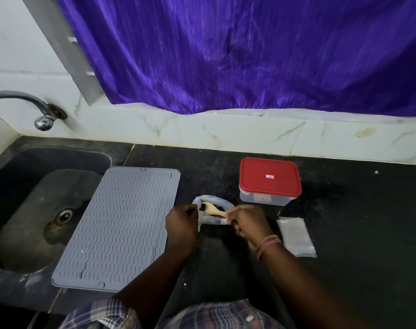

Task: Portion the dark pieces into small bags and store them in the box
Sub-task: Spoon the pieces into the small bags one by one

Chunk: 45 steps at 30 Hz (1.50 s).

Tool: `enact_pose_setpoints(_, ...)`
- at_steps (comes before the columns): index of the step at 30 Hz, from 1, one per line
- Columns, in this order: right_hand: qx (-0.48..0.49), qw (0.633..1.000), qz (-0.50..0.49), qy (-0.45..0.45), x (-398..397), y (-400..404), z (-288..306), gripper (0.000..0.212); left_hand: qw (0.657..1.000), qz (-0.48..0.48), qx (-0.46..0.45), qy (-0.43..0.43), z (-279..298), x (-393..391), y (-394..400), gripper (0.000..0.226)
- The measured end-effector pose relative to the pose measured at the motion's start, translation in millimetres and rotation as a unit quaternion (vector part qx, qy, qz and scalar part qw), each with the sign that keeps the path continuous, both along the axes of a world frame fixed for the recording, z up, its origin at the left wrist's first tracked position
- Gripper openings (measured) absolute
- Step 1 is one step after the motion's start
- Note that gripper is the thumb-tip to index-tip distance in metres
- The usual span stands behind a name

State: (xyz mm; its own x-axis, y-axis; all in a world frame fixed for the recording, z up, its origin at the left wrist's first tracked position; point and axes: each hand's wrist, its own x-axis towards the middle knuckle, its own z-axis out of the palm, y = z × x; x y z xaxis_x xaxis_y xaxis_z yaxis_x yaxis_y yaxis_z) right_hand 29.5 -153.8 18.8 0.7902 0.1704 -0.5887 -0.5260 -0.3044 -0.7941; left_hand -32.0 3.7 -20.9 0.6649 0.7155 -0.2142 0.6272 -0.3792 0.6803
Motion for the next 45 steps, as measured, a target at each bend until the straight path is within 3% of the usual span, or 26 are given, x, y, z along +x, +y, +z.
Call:
enact_pose_setpoints(7,-0.084,0.990,0.053,-0.104,4.8,3.7,-2.7,0.014,0.999,-0.029,-0.018,-0.031,-2.7,-5.3,-5.0,0.019)
enact_pose_setpoints(13,-0.166,0.955,0.120,-0.214,-0.9,5.2,-4.6,0.019,0.995,-0.057,-0.024,-0.075,0.4,-9.6,-7.3,0.020)
enact_pose_setpoints(15,-0.198,0.923,0.167,-0.284,-6.2,9.2,-3.8,0.016,0.995,-0.058,-0.044,-0.075,-0.1,-10.1,-8.6,0.020)
enact_pose_setpoints(20,-0.255,0.793,0.316,-0.453,-24.6,17.6,-18.1,0.020,0.991,-0.038,-0.089,-0.094,0.3,-11.8,-10.5,0.024)
enact_pose_setpoints(24,-0.256,0.737,0.307,-0.545,-27.9,11.2,-27.0,0.014,0.993,0.007,-0.102,-0.064,-7.4,-9.3,-5.4,0.026)
enact_pose_setpoints(26,-0.243,0.741,0.289,-0.556,-26.1,7.8,-27.2,0.018,0.993,0.007,-0.107,-0.052,-9.6,-9.0,-4.2,0.026)
enact_pose_setpoints(31,-0.177,0.851,0.162,-0.468,-12.4,-3.6,-26.5,0.009,0.990,0.015,-0.135,-0.033,-8.8,-8.3,-3.9,0.024)
enact_pose_setpoints(33,-0.187,0.868,0.142,-0.437,-6.0,-5.4,-34.0,0.010,0.989,0.000,-0.148,-0.025,-10.7,-8.7,-4.1,0.028)
enact_pose_setpoints(36,-0.227,0.857,0.172,-0.430,-4.7,-0.8,-40.2,0.008,0.991,-0.050,-0.120,-0.001,-14.3,-8.4,-4.7,0.036)
enact_pose_setpoints(41,-0.285,0.799,0.266,-0.458,-6.1,14.6,-48.4,0.014,0.989,-0.102,-0.091,0.048,-14.4,-3.8,-6.8,0.048)
enact_pose_setpoints(45,-0.288,0.805,0.280,-0.435,-3.3,24.4,-47.9,0.019,0.990,-0.101,-0.090,0.050,-14.6,-1.6,-5.0,0.049)
